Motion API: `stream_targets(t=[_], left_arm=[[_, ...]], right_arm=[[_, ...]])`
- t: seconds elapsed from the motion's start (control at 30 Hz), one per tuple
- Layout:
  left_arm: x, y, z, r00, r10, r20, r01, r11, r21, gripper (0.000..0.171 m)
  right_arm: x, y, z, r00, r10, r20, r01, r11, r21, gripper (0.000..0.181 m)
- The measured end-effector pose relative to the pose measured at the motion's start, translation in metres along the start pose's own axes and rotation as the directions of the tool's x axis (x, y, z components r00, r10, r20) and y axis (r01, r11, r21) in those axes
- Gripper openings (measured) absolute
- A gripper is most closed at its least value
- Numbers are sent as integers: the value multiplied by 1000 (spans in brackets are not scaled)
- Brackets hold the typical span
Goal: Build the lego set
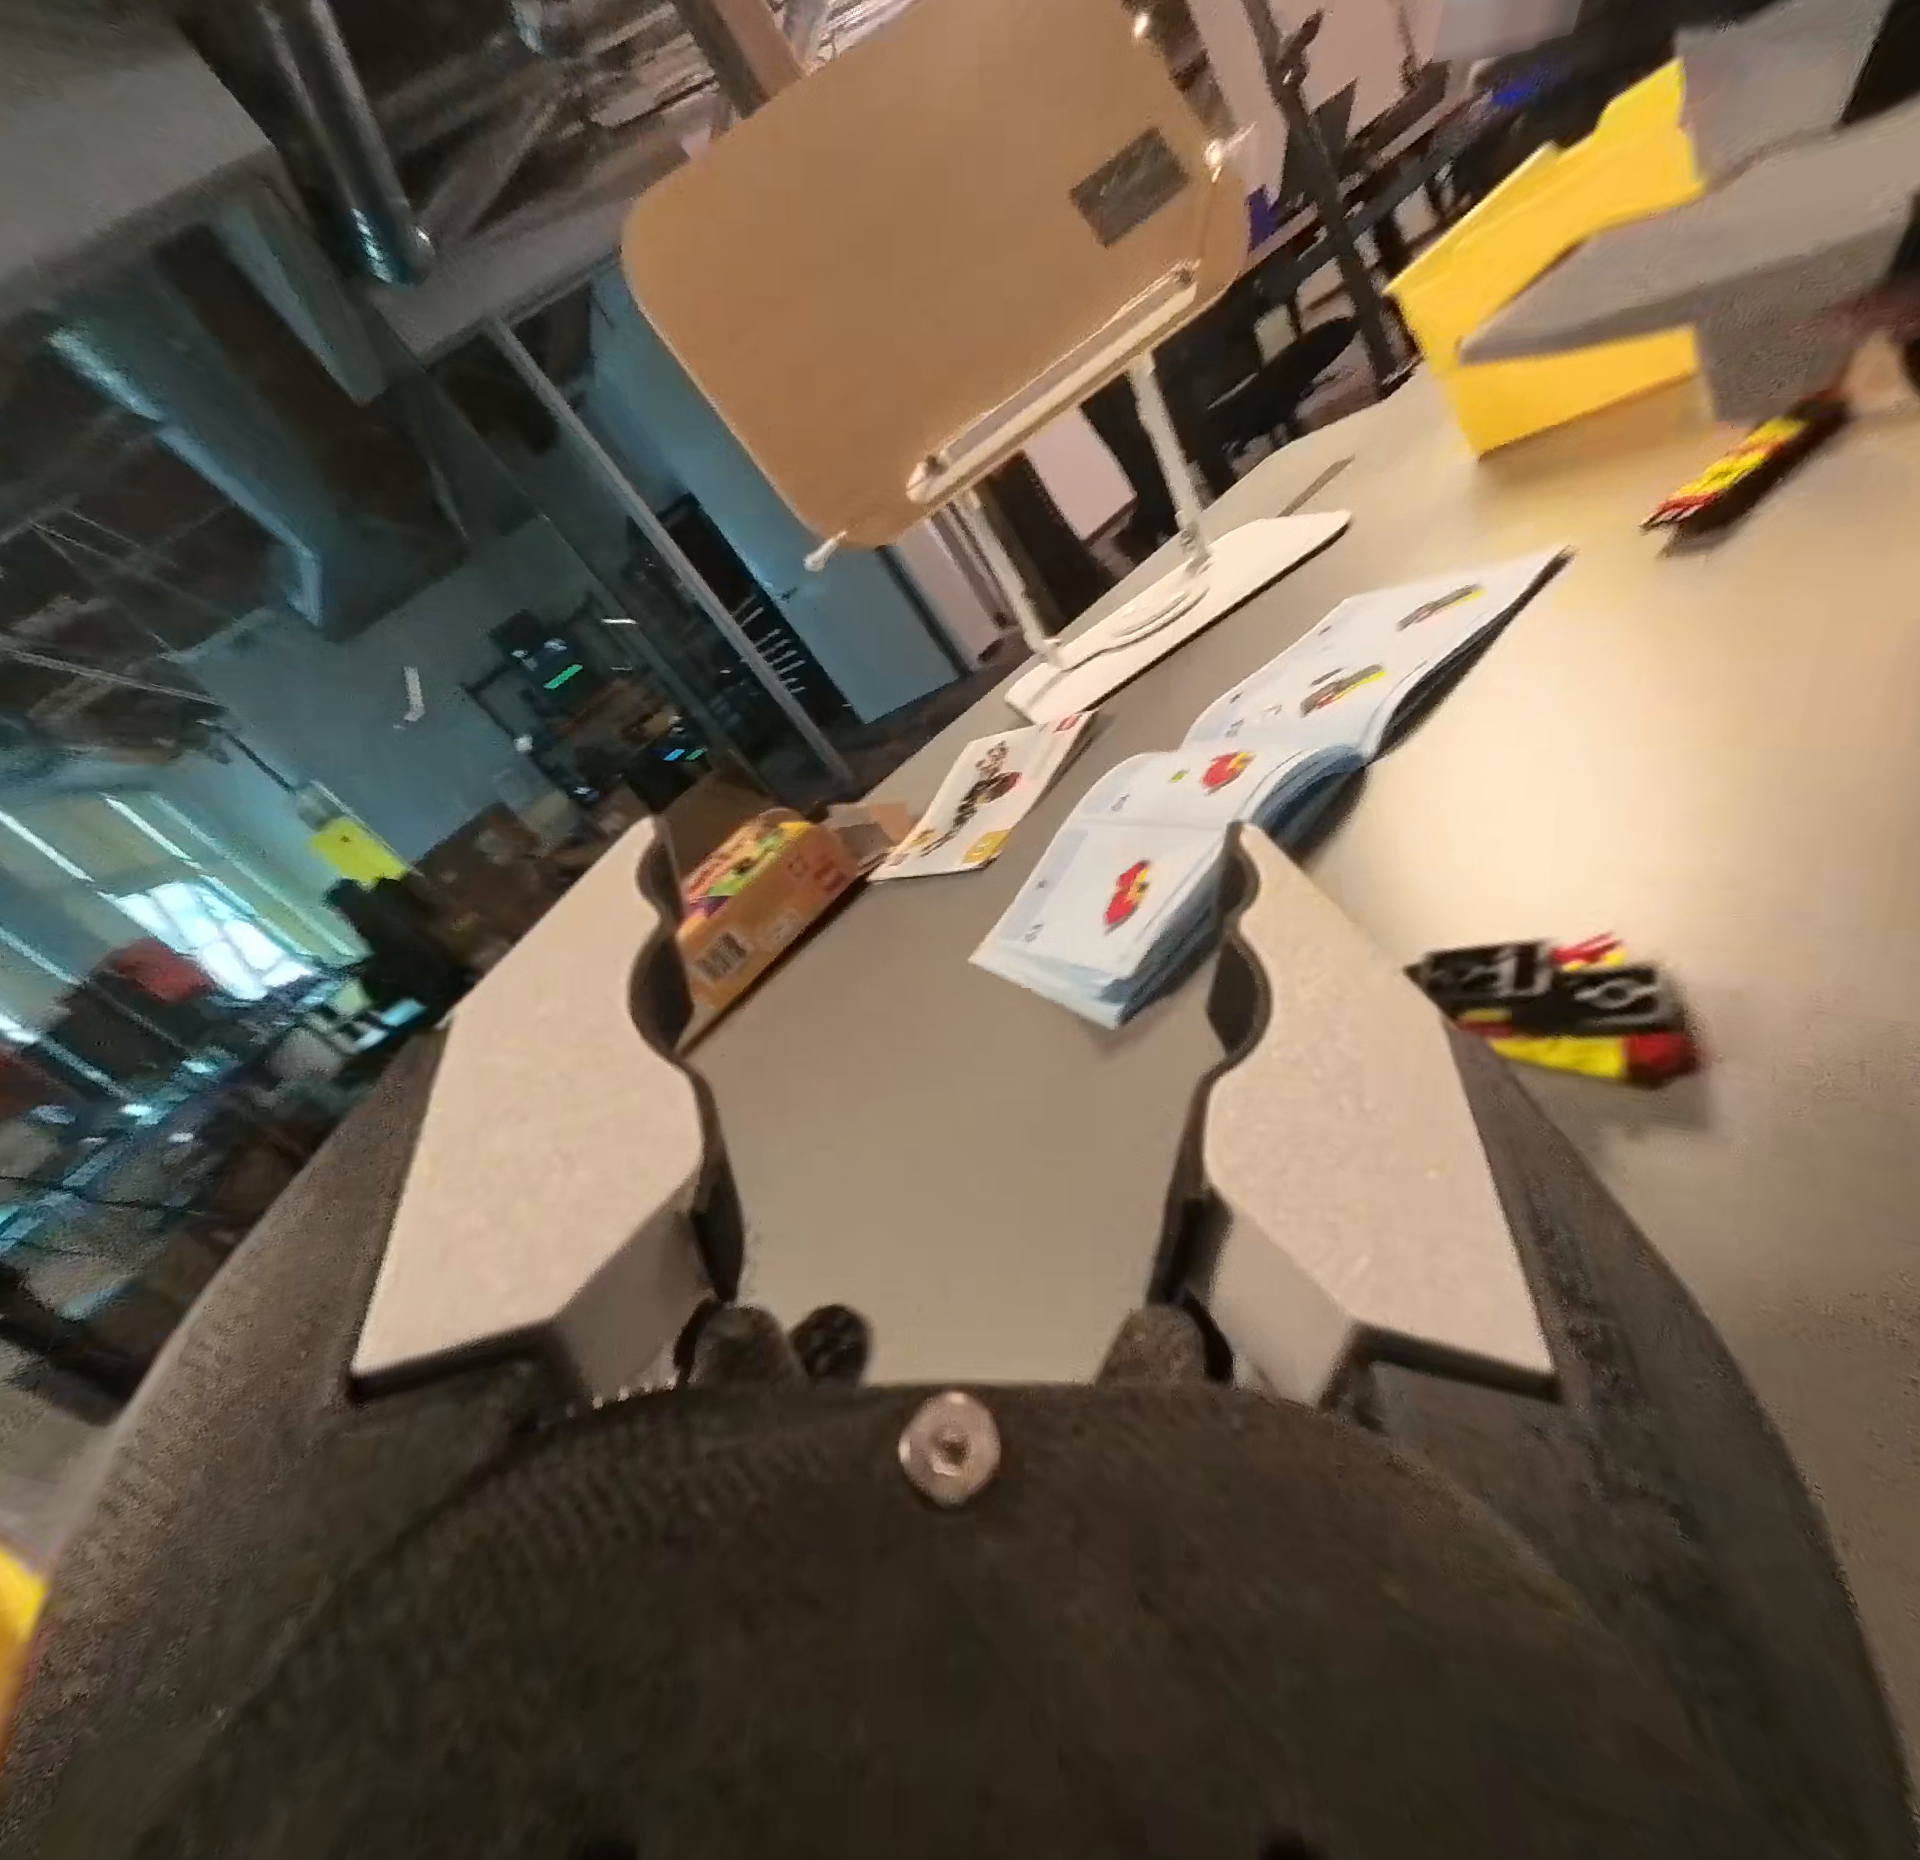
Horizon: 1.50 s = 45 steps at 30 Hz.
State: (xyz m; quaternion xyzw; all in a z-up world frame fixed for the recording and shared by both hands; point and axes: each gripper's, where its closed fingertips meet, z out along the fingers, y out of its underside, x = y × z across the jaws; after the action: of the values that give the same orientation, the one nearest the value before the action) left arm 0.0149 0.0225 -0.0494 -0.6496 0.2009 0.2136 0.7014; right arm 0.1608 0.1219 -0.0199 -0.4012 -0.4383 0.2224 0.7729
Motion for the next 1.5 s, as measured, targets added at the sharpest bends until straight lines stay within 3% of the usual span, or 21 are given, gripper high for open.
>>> stream_targets(t=[0.07,0.13,0.33,0.47,0.63,0.9,1.13,1.23,1.4,1.5], left_arm=[[8,-3,1,997,-62,-35,62,998,-1,100],[7,-7,0,994,-103,-45,104,994,20,96],[0,-3,0,977,-200,-72,203,979,37,87],[7,-7,1,970,-216,-113,225,972,72,80],[15,-5,5,974,-184,-129,192,980,52,77],[28,-10,5,978,-129,-163,141,988,64,72],[29,-12,4,977,-136,-166,149,986,68,70],[29,-13,4,977,-132,-165,146,987,72,69],[28,-14,4,979,-133,-157,146,986,77,68],[24,-13,4,978,-147,-148,159,984,74,68]], right_arm=[[-16,-4,-8,998,20,53,-19,999,-28,72],[-40,1,-14,982,80,169,-64,993,-100,49],[-112,-5,-24,823,381,421,-257,911,-323,46],[-139,-8,-17,761,512,398,-332,835,-438,46],[-156,12,-8,792,489,366,-232,796,-559,43],[-161,14,-9,875,309,372,-78,850,-522,34],[-173,19,-12,884,193,426,64,853,-518,36],[-173,18,-12,874,228,428,33,853,-521,43],[-172,18,-6,804,421,420,-119,805,-581,58],[-165,8,5,788,453,417,-199,829,-523,50]])
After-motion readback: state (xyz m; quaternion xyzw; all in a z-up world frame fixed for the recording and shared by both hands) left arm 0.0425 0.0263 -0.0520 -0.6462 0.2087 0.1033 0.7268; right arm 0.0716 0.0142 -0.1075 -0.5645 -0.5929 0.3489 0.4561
